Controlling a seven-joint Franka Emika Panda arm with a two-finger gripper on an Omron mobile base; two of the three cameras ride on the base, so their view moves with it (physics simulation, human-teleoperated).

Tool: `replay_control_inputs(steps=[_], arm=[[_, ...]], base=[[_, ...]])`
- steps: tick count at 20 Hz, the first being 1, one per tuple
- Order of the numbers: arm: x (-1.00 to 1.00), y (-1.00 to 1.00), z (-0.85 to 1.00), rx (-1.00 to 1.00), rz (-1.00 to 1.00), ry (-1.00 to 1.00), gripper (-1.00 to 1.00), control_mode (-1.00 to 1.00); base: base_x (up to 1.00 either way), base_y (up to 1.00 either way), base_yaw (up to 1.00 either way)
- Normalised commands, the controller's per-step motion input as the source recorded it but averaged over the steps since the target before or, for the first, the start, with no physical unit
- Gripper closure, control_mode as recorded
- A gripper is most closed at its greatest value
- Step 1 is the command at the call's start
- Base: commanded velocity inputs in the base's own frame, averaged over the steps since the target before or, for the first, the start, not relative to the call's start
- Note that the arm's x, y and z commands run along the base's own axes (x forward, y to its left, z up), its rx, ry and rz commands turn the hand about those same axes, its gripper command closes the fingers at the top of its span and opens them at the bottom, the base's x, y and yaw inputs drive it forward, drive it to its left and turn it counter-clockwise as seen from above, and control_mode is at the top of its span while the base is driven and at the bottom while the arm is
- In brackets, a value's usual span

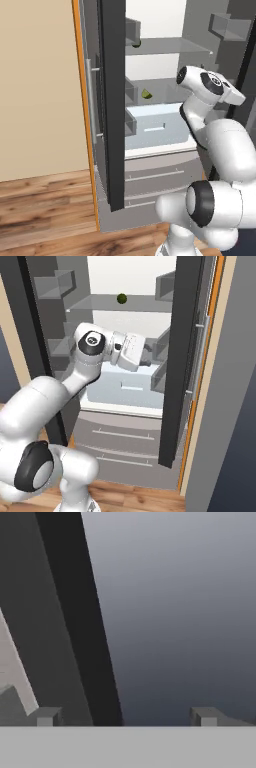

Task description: Take the lemon wedge from the fridge and place it on the plate with fish on the dining counter.

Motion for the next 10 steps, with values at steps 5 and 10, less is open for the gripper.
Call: replay_control_inputs(steps=[5,10], arm=[[-0.97,0.04,0.34,0.18,0.0,0.0,-1.0,-1.0],[-1.0,0.42,0.69,0.31,0.02,0.13,-1.0,-1.0]], base=[[0.0,0.0,0.0],[0.0,0.0,0.0]])
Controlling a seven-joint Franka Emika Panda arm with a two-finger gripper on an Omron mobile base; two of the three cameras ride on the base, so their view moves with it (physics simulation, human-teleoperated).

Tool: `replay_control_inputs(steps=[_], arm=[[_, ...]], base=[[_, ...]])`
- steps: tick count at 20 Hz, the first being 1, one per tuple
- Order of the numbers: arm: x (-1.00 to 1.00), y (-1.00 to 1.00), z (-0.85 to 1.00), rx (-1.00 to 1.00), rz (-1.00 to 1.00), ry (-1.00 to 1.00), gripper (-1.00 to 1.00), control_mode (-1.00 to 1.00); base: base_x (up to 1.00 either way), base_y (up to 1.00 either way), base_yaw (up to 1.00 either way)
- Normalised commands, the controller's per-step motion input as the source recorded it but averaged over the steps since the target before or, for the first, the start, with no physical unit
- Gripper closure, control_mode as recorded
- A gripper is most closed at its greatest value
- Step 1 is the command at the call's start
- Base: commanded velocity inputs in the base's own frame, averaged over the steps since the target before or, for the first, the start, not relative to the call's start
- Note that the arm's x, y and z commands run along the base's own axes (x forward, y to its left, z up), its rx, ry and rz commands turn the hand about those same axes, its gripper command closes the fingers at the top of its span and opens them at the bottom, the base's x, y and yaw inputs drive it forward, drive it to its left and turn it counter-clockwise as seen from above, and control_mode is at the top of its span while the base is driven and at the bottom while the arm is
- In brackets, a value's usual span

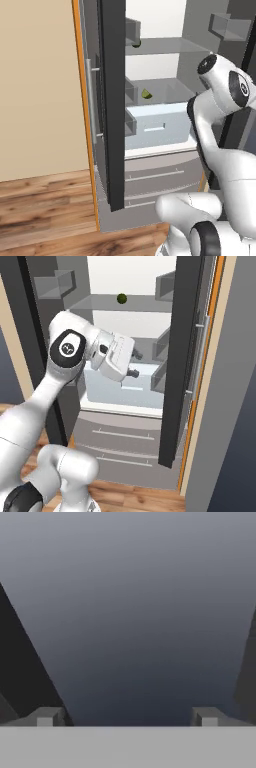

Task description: Take the lemon wedge from the fridge and place it on the plate with fish on the dining counter.

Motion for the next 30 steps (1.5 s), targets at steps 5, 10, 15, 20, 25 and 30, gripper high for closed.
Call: replay_control_inputs(steps=[5,10,15,20,25,30], arm=[[-1.0,0.96,0.36,0.27,0.07,0.23,-1.0,-1.0],[-1.0,1.0,-0.49,0.19,0.23,0.06,-1.0,-1.0],[-0.63,0.43,-0.84,0.36,0.33,-0.31,-1.0,-1.0],[0.14,0.0,-0.16,0.4,0.39,-0.34,-1.0,-1.0],[0.0,-0.02,0.0,0.07,0.06,-0.05,-1.0,-1.0],[0.03,0.0,0.0,0.0,0.21,0.0,-1.0,-1.0]], base=[[0.0,0.0,0.0],[0.0,0.0,0.0],[0.0,0.0,0.0],[0.0,0.0,0.0],[0.0,0.0,0.0],[0.0,0.0,0.0]])
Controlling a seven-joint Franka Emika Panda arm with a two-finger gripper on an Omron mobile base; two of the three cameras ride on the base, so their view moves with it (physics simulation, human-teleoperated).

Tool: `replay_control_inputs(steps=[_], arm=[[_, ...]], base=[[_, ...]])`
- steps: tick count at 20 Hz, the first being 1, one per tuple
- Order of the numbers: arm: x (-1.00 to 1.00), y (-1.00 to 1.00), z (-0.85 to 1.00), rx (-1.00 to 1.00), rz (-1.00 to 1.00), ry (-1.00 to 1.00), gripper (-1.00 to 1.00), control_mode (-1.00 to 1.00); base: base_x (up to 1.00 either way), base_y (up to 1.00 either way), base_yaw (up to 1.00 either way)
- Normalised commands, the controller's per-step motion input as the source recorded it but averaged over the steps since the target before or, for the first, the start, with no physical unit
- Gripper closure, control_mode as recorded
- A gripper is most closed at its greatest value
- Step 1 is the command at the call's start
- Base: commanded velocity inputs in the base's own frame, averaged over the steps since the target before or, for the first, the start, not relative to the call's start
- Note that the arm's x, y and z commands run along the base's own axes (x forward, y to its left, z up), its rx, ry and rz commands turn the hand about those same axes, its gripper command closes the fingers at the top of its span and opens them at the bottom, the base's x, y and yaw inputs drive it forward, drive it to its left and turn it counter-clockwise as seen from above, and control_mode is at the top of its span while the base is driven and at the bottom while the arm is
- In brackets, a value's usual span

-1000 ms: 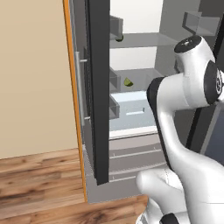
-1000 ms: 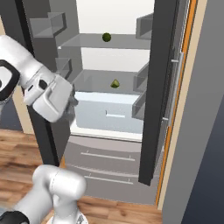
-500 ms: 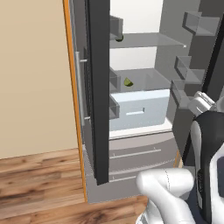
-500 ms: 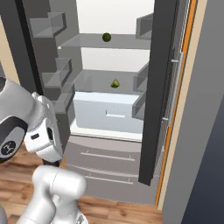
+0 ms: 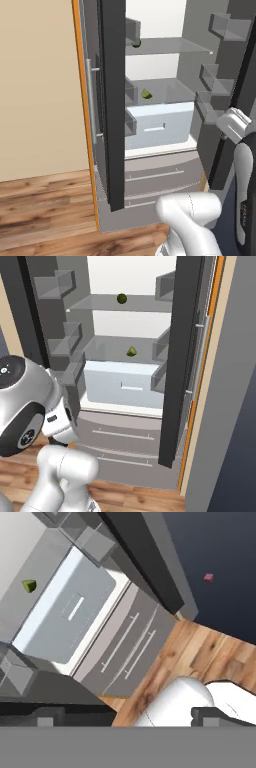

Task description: Take the lemon wedge from the fridge and place it on the plate with fish on the dining counter.

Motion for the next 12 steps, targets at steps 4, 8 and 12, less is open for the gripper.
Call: replay_control_inputs(steps=[4,8,12], arm=[[0.0,0.0,-0.09,0.02,0.53,0.02,-1.0,-1.0],[0.03,0.03,0.0,-0.03,0.1,-0.01,-1.0,-1.0],[0.24,0.0,-0.21,-0.26,0.25,-0.16,-1.0,-1.0]], base=[[0.0,0.0,0.0],[0.0,0.0,0.0],[0.0,0.0,0.0]])
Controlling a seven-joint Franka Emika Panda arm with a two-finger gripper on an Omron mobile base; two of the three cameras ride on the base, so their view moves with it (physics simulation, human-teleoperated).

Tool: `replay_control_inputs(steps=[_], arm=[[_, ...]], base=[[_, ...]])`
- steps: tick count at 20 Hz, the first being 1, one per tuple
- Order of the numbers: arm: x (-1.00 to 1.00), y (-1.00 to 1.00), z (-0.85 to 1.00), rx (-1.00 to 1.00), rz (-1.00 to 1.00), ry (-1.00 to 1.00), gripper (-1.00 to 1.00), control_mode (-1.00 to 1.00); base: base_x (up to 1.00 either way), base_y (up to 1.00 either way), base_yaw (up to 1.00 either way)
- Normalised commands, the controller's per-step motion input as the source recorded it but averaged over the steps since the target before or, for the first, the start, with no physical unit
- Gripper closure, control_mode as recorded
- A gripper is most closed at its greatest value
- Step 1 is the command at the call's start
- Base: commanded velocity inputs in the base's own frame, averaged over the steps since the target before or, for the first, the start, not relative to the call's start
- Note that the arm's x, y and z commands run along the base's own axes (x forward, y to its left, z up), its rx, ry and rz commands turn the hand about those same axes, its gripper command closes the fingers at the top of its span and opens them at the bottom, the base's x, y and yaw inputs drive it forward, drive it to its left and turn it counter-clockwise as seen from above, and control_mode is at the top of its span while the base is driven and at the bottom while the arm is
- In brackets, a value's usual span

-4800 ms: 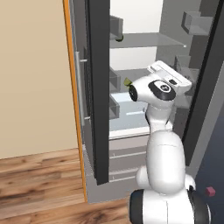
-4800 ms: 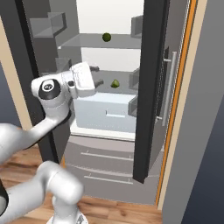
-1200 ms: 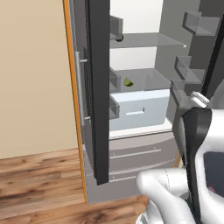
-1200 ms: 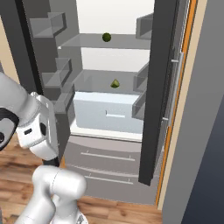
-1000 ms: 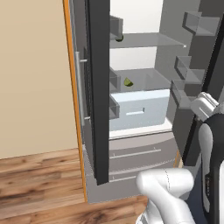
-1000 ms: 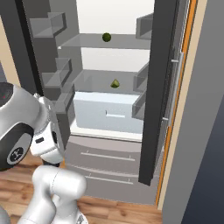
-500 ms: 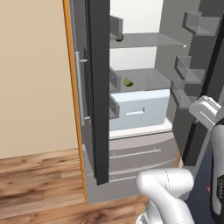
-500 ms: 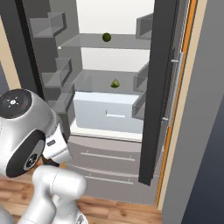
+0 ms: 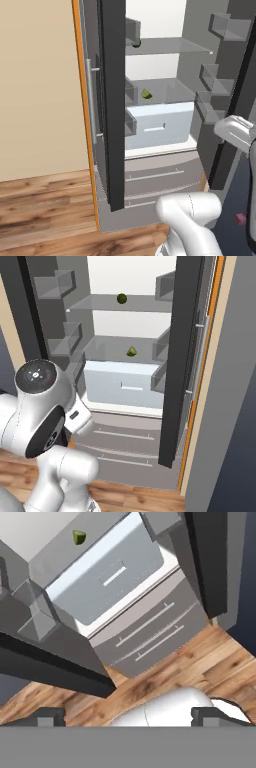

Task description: Take the lemon wedge from the fridge and place it on the plate with fish on the dining counter.

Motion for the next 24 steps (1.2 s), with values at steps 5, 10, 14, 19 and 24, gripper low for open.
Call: replay_control_inputs(steps=[5,10,14,19,24], arm=[[0.21,0.05,-0.16,-0.15,0.07,0.01,-1.0,-1.0],[0.19,0.0,-0.03,-0.09,0.0,-0.04,-1.0,-1.0],[0.42,-0.11,0.0,-0.1,0.0,-0.15,-1.0,-1.0],[-0.05,-0.03,0.07,-0.02,0.0,-0.1,-1.0,-1.0],[-0.38,-0.07,0.03,0.0,-0.03,0.0,-1.0,-1.0]], base=[[0.0,0.0,0.0],[0.0,0.0,0.0],[0.0,0.0,0.0],[0.0,0.0,0.0],[0.0,0.0,0.0]])
